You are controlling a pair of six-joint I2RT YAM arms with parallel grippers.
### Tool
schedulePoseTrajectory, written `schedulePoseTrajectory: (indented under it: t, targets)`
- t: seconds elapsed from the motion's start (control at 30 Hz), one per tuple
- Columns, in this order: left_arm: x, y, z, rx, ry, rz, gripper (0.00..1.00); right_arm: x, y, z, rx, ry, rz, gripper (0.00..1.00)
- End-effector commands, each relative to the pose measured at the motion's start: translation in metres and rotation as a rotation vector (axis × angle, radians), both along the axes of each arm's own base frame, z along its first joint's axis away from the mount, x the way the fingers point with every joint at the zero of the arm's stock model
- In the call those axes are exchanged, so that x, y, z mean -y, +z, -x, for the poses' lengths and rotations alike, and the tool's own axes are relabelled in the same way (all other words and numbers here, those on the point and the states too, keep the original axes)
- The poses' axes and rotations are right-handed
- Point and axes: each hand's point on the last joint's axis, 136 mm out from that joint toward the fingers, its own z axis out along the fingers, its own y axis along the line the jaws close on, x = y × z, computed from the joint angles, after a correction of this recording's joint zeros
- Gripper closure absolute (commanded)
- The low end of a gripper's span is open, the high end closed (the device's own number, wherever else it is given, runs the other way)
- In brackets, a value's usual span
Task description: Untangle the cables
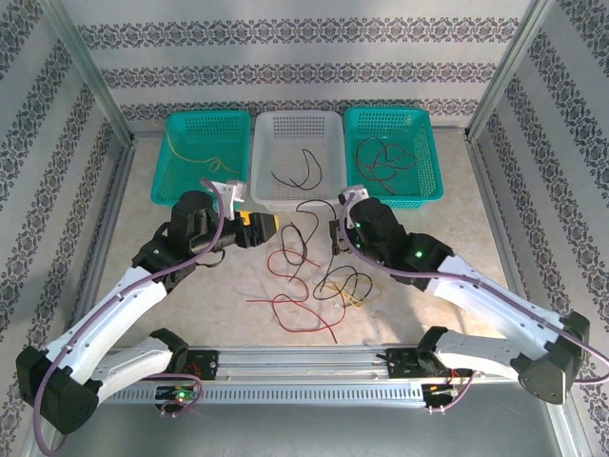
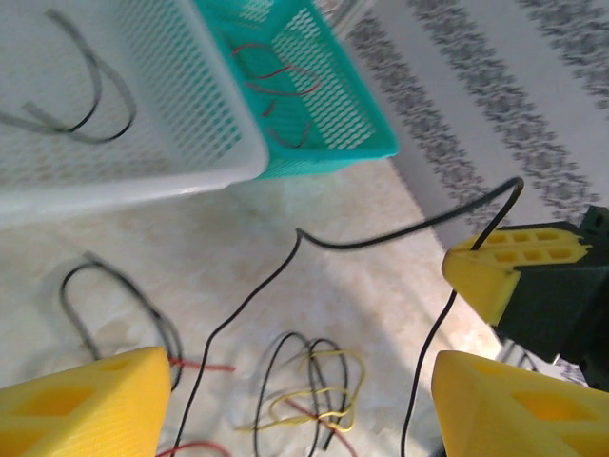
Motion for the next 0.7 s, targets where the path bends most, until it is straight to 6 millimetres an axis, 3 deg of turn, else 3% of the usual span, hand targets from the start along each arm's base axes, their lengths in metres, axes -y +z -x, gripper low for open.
schedulePoseTrajectory:
  t: [0.0,0.3,0.43,0.67]
  targets:
    - [0.021,0.045,0.004,0.143,-0.128,0.07,0.27,0.007,0.027,0.011,0.034,0.005,-0.001,1.0]
    - [0.053,0.052,0.01,0.171,-0.26,0.107,0.24,-0.005,0.087,0.026,0.108,0.082,-0.119,1.0]
    - [0.058,0.055,0.006,0.203,-0.259,0.079,0.26,-0.01,0.101,0.031,0.12,0.12,-0.15,1.0]
    - [0.055,0.081,0.007,0.33,-0.236,0.107,0.42,-0.016,0.109,0.037,0.125,0.159,-0.17,1.0]
